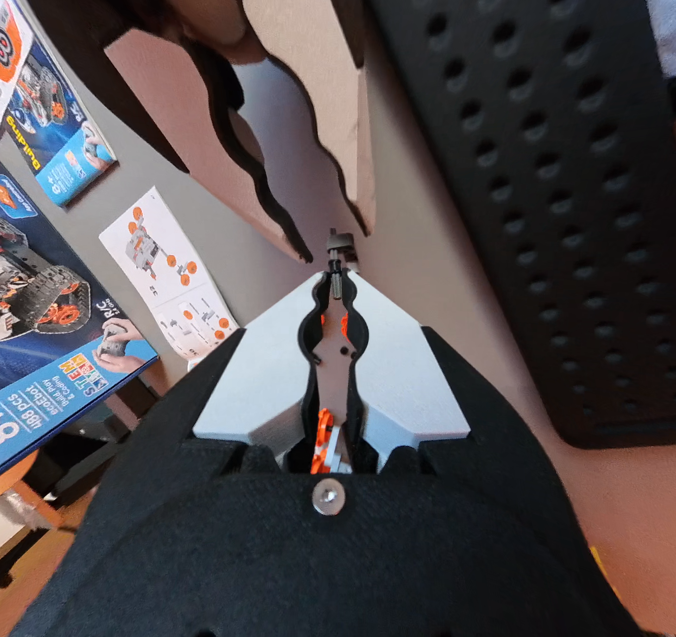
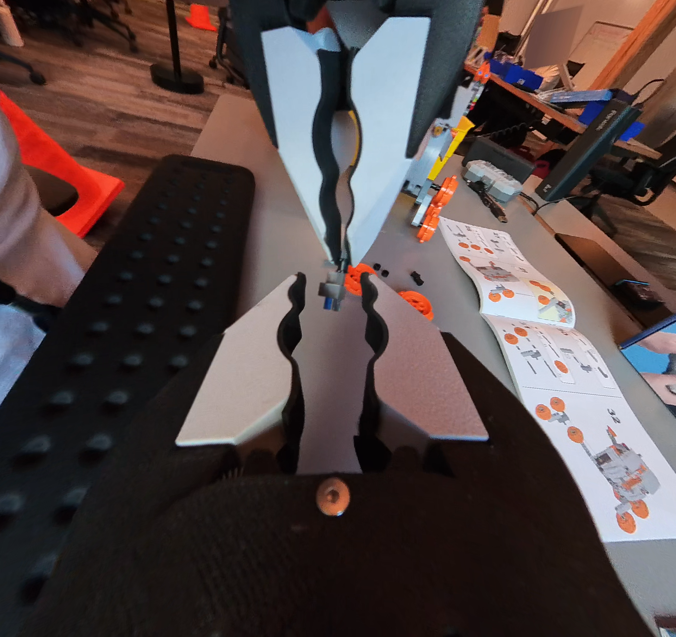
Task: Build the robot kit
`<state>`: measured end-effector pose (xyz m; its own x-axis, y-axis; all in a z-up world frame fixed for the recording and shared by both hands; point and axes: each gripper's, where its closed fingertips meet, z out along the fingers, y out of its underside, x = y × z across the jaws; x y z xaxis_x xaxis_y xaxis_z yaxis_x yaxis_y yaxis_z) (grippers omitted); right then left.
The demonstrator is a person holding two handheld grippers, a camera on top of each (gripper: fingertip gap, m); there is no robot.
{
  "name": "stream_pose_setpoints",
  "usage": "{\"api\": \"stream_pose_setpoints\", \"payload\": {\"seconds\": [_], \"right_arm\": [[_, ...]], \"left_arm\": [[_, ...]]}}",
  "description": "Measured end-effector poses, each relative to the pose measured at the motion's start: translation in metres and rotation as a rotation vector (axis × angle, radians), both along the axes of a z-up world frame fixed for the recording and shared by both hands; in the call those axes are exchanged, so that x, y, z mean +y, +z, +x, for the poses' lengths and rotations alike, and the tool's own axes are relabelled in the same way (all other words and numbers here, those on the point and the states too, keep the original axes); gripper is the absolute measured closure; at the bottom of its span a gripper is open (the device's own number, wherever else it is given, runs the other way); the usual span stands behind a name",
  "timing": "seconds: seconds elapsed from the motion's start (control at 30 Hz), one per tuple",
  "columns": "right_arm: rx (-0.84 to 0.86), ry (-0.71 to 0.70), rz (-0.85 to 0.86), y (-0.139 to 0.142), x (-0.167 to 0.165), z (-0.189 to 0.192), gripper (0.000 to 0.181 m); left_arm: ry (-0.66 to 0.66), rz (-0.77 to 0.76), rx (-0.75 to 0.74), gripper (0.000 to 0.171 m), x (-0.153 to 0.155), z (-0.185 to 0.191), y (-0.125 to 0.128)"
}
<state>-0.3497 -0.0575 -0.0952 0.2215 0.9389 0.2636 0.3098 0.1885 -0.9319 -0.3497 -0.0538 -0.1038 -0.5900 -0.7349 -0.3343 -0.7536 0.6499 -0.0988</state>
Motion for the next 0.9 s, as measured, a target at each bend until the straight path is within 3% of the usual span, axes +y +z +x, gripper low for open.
{"api": "stream_pose_setpoints", "payload": {"seconds": [0.17, 0.47, 0.73, 0.9], "right_arm": [[-0.022, -0.019, 0.016, -0.001, 0.002, 0.003, 0.166], [0.075, 0.006, 0.034, 0.019, 0.000, 0.013, 0.158], [0.434, 0.075, -0.326, 0.061, 0.008, 0.028, 0.171], [0.497, 0.125, -0.363, 0.070, 0.004, 0.032, 0.171]], "left_arm": [[0.025, -0.030, -0.071, 0.167, 0.000, 0.006, 0.009], [0.039, -0.004, -0.137, 0.167, 0.006, 0.001, 0.031], [-0.014, 0.004, -0.223, 0.167, -0.003, 0.008, 0.063], [-0.025, 0.024, -0.254, 0.167, -0.002, 0.015, 0.070]]}}
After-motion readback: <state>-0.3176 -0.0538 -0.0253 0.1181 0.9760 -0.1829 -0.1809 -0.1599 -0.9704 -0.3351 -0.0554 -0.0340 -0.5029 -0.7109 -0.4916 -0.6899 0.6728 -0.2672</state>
